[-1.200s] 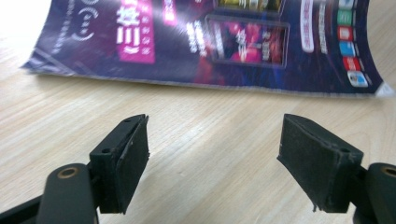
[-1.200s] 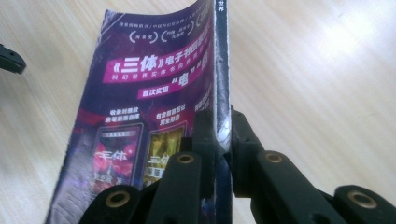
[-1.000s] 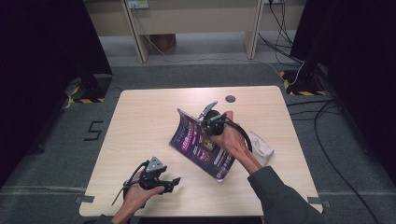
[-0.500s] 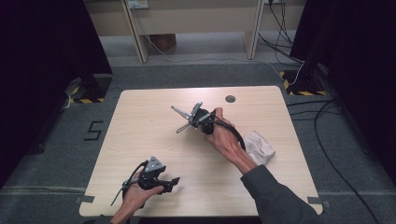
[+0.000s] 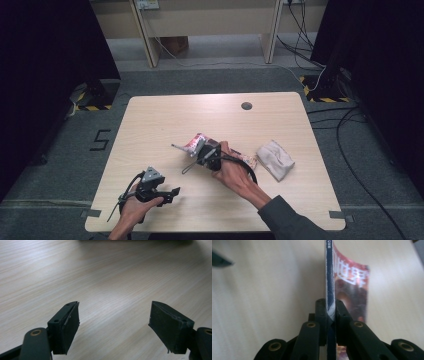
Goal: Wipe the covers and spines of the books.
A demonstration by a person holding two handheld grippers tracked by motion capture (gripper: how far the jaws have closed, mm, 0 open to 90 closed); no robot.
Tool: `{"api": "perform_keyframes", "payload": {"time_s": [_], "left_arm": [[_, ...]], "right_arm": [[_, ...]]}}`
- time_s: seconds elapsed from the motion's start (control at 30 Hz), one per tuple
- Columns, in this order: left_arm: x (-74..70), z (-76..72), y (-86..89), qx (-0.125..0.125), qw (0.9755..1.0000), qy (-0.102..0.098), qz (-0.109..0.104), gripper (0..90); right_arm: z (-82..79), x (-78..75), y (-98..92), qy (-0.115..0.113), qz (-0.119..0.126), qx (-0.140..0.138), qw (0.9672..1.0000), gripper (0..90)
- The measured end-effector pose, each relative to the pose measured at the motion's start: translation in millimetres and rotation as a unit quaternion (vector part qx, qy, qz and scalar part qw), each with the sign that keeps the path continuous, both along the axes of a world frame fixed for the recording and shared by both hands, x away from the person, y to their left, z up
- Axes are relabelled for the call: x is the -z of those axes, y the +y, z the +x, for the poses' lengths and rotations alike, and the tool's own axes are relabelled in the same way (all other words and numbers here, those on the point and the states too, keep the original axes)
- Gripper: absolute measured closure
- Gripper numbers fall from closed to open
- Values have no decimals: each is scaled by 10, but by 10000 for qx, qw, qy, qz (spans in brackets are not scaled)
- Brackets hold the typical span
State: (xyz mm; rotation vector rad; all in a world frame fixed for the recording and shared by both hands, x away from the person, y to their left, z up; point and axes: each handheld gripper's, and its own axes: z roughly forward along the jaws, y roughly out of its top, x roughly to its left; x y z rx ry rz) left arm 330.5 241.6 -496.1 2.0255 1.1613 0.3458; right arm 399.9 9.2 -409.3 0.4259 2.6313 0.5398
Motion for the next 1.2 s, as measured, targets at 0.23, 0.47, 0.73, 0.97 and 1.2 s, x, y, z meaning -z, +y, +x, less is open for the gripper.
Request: {"api": "perform_keyframes", "payload": {"time_s": [0.23,0.47,0.73,0.97,1.2], "left_arm": [[0,-42,129,-123,9999,3,9,235],[-11,-45,142,-150,9999,-32,23,235],[-14,-41,141,-161,9999,-35,14,235],[-18,-37,127,-144,9999,-41,26,236],[-33,10,78,-84,9998,-149,60,239]], "right_arm": [[-186,354,28,120,6,-210,9997,841],[-251,504,-37,327,290,-212,9988,764],[-300,633,-81,588,471,-285,9968,611],[-357,618,-177,768,778,-281,9936,543],[-310,572,-488,885,1379,140,9864,460]]}}
